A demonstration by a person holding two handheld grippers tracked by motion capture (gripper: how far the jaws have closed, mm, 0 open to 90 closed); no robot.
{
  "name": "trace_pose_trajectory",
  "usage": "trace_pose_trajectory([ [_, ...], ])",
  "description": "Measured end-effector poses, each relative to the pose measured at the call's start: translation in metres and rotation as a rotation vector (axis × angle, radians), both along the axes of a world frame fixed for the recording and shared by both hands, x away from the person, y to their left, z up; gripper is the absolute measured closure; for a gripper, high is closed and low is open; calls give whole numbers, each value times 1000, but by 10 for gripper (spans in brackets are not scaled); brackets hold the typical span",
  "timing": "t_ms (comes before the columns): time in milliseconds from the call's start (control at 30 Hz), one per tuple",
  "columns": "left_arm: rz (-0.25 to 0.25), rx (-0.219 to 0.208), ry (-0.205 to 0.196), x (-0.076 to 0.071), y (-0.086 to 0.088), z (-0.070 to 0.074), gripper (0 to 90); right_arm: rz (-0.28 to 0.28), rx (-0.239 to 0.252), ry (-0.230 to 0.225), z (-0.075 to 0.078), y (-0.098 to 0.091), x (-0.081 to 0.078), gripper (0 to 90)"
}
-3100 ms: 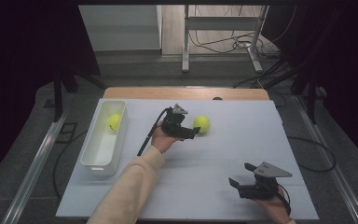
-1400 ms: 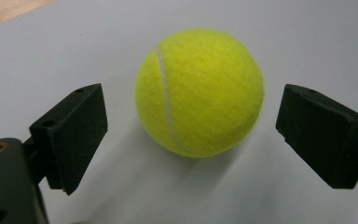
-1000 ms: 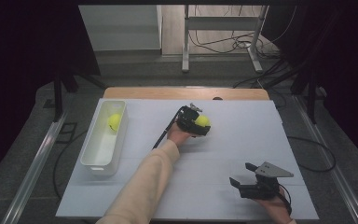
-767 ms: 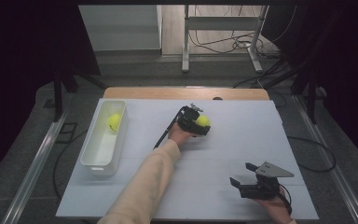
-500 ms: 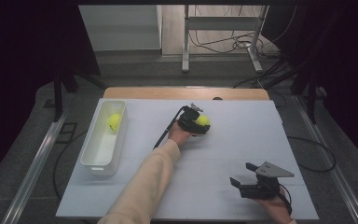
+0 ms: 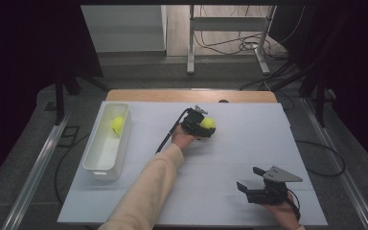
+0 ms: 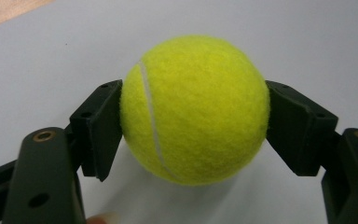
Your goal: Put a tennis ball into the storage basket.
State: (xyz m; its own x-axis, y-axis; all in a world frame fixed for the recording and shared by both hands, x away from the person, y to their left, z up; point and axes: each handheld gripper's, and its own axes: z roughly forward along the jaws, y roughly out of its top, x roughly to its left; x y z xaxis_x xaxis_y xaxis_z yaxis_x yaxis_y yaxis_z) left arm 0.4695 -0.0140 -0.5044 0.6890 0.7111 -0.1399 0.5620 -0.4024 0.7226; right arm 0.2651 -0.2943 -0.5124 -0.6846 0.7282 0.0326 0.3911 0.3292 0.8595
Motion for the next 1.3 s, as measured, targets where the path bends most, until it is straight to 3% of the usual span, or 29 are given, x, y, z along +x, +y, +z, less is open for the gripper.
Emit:
trace_pose_trajectory([
  [467,-13,-45,-17,-14,12,11,260,-2,-5,-2,0,0,0,133],
  [1300,-15,-84,-47,-36,35,23,259,-4,-7,-5,0,1,0,133],
])
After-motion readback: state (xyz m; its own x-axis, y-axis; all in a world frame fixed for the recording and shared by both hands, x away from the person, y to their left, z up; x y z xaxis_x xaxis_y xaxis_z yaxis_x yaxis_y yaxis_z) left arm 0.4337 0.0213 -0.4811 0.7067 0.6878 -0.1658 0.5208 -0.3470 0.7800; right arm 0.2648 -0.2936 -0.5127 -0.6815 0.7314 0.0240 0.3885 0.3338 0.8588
